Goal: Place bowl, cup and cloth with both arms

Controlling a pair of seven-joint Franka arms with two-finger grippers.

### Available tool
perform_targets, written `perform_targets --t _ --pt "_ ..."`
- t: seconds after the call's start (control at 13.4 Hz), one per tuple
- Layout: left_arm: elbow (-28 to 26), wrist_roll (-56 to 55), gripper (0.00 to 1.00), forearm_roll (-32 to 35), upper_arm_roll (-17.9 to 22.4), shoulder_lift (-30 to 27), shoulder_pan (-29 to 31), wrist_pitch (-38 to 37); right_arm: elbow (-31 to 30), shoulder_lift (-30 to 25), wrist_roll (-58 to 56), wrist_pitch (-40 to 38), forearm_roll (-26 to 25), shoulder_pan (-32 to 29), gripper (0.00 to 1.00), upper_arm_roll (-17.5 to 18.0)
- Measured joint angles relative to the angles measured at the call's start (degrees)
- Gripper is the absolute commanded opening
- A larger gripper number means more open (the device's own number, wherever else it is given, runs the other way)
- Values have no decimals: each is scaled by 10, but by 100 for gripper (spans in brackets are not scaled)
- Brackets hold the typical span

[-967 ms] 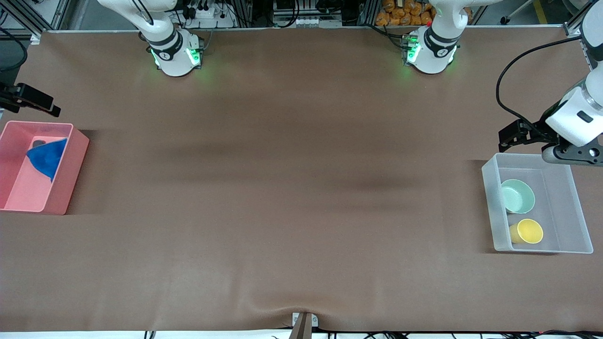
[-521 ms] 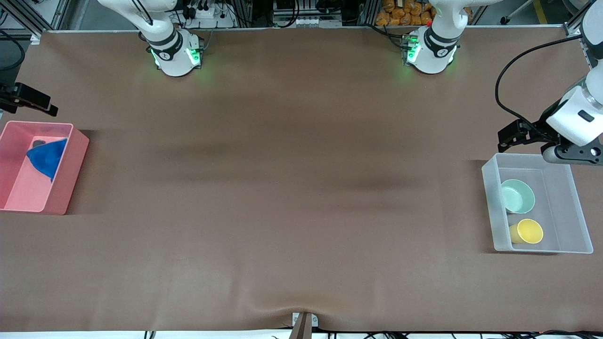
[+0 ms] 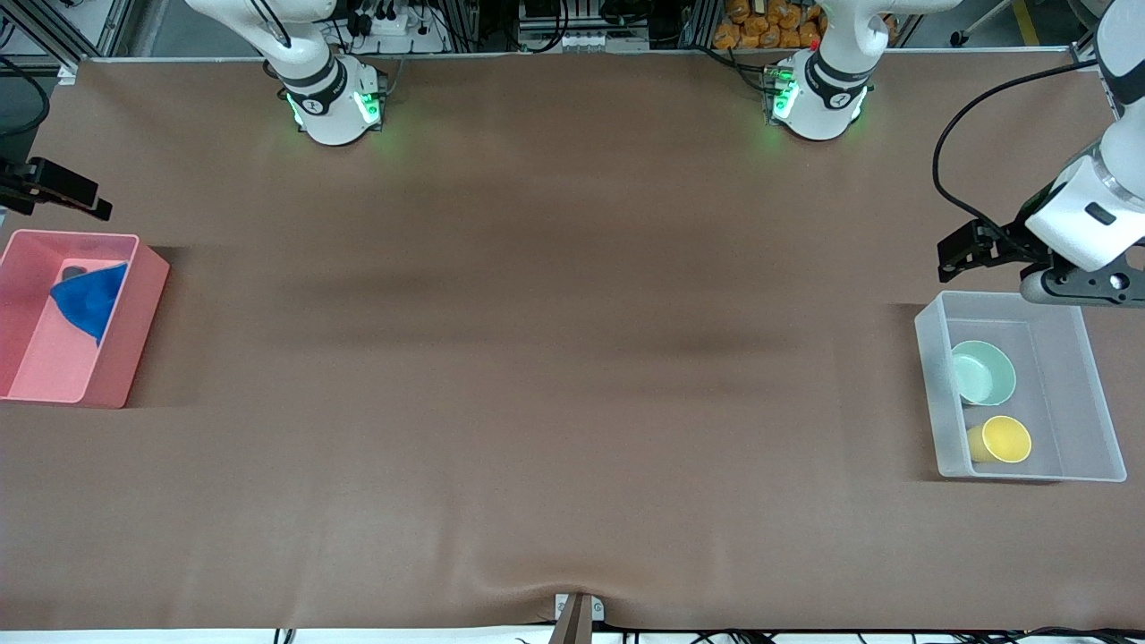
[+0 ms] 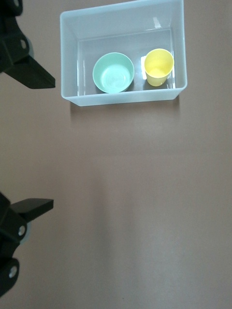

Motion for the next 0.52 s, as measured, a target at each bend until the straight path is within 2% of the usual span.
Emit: perform_targets --t 0.52 --pt "1 0 100 -4 15 -21 -8 -14 0 0 0 0 -8 -4 100 -2"
